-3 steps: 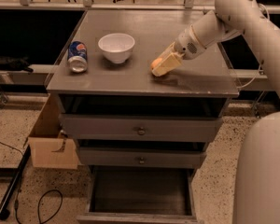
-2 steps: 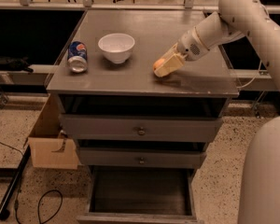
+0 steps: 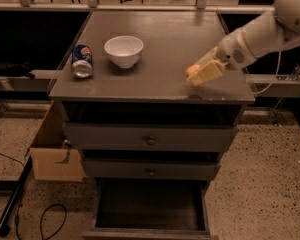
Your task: Place orange into bottom drawer
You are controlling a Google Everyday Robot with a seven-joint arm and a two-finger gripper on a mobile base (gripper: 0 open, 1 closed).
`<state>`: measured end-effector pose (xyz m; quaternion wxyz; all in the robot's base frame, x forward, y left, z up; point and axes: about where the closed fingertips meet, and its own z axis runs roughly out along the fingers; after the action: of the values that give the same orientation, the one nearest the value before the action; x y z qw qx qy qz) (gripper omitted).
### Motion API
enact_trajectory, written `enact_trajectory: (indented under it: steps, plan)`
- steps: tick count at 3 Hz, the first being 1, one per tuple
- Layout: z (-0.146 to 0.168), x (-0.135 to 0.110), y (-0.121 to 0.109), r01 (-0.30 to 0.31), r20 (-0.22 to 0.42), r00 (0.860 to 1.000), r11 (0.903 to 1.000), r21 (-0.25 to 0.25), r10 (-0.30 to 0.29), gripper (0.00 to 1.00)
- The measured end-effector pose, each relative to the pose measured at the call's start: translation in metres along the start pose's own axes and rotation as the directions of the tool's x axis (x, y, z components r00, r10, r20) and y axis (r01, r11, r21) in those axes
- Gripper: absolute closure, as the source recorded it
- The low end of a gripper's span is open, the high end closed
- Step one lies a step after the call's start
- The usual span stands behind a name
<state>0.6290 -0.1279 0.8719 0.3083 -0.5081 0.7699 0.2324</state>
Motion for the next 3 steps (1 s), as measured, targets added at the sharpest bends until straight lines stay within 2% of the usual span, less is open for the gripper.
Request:
enact_trajectory:
  steps: [1, 2, 3]
  plan:
    - [-0.0419, 0.0243, 0.0356, -0.046, -0.001, 0.999, 0.9981, 0.041, 0.046, 1.0]
    - [-0.0418, 0.0243, 0.0357, -0.046, -0.001, 0.999, 0.9981, 0.041, 0.046, 1.0]
    - [-0.0324, 0.0263, 0.0445, -0.091, 0.071, 0.993, 0.9957, 0.018, 0.089, 1.0]
